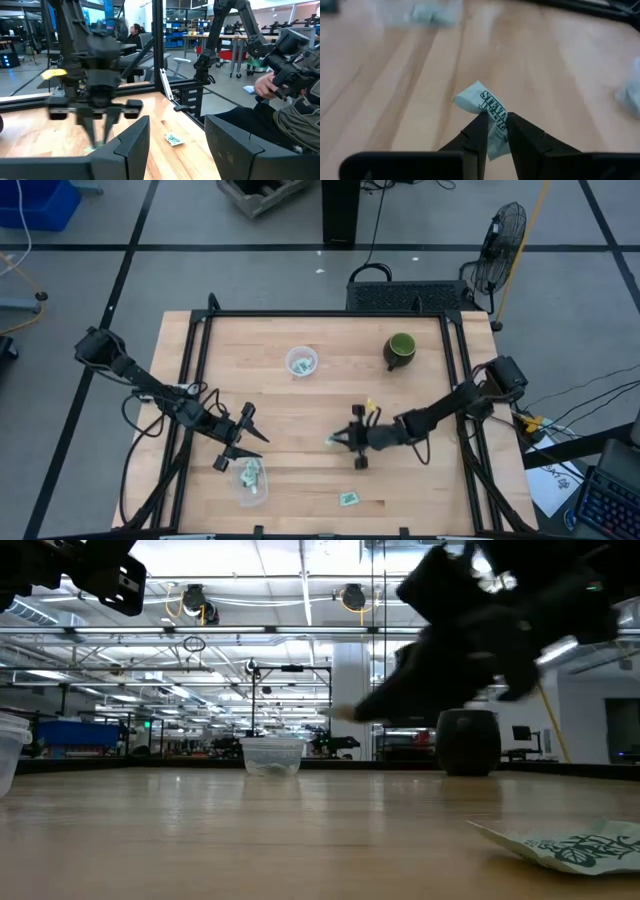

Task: Pick and place Stevia / Truvia into bins
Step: Put the stevia packet into the transparent circle container

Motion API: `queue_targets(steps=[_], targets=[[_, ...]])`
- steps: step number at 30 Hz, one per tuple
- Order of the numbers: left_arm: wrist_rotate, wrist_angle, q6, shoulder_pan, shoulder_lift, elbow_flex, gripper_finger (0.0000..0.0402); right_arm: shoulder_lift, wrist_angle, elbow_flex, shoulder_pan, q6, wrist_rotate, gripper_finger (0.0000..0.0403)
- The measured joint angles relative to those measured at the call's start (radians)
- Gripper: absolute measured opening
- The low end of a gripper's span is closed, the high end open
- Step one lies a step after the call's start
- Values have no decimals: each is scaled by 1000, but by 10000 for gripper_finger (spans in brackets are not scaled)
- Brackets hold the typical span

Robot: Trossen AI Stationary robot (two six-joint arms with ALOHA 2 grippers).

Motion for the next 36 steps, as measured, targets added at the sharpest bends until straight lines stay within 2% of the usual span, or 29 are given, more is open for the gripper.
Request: queue_targets(steps=[6,13,20,23,29,33,36], targets=[[0,0,1,0,0,0,196,0,124,2,-146,-6,-150,63],[-7,-1,10,0,0,0,196,-1,127,105,-249,-87,-153,63],[-17,-1,10,0,0,0,196,-2,2,235,-369,-88,-163,63],[-17,-1,9,0,0,0,196,-2,-58,285,-443,-79,-250,60],[-17,-1,21,0,0,0,196,-1,-191,362,-588,0,-349,49],[-18,-1,24,0,0,0,196,49,-198,402,-656,88,-476,48],[-18,-1,26,0,0,0,196,114,-202,445,-669,93,-513,47]])
